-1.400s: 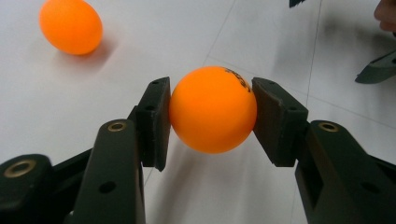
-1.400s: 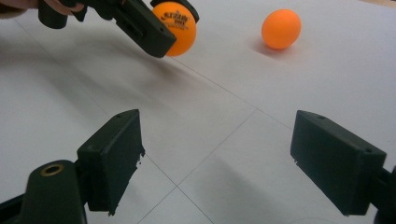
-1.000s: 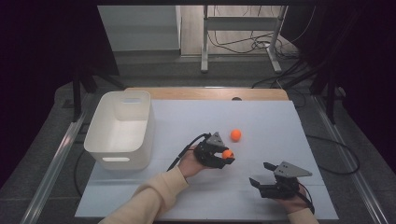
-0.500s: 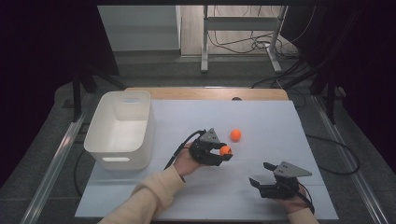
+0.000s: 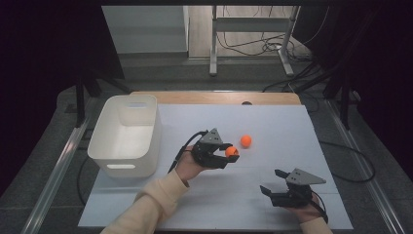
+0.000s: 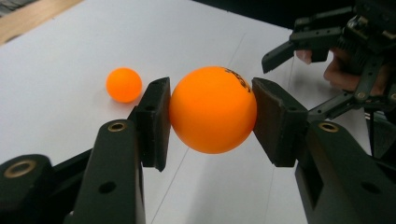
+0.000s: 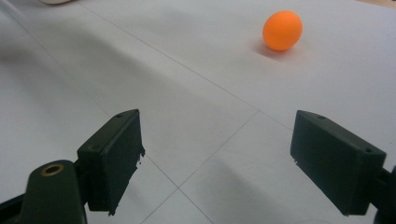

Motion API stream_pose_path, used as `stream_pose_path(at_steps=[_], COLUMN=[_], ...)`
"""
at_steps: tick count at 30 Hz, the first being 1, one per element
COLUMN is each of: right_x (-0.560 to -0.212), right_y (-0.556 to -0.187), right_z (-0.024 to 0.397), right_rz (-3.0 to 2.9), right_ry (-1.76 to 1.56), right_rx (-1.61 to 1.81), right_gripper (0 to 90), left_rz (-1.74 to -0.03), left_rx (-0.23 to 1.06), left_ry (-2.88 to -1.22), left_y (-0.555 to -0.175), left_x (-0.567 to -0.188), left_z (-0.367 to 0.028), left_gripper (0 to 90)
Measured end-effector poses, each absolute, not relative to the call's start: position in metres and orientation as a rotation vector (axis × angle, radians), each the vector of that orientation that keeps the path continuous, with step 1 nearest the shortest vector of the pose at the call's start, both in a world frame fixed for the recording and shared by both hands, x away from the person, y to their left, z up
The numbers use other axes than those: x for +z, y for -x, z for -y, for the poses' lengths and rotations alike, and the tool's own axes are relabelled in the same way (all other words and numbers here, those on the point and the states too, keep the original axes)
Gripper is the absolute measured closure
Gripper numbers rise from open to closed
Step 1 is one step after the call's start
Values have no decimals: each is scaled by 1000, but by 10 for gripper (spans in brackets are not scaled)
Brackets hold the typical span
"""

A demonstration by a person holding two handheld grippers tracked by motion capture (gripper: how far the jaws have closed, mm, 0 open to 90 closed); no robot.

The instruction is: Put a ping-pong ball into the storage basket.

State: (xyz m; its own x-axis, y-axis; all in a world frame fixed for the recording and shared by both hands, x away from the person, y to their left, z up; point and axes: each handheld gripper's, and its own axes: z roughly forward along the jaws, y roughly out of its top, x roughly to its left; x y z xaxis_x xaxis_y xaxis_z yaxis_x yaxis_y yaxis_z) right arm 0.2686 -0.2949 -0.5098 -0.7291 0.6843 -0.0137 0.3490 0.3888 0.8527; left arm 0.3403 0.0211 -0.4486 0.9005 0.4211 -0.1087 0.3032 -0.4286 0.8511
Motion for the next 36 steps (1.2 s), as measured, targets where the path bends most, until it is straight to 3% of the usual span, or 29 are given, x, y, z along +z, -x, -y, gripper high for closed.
stream_pose_path(at_steps=[36], right_x=[-510], right_y=[-269], right_z=[295], right_rz=[-2288], right_ry=[-897], right_rx=[1279], right_gripper=[174], left_rz=[-538], left_rx=[202], left_ry=[-1938], left_y=[-336], left_x=[-416], left_z=[-55], left_gripper=[502])
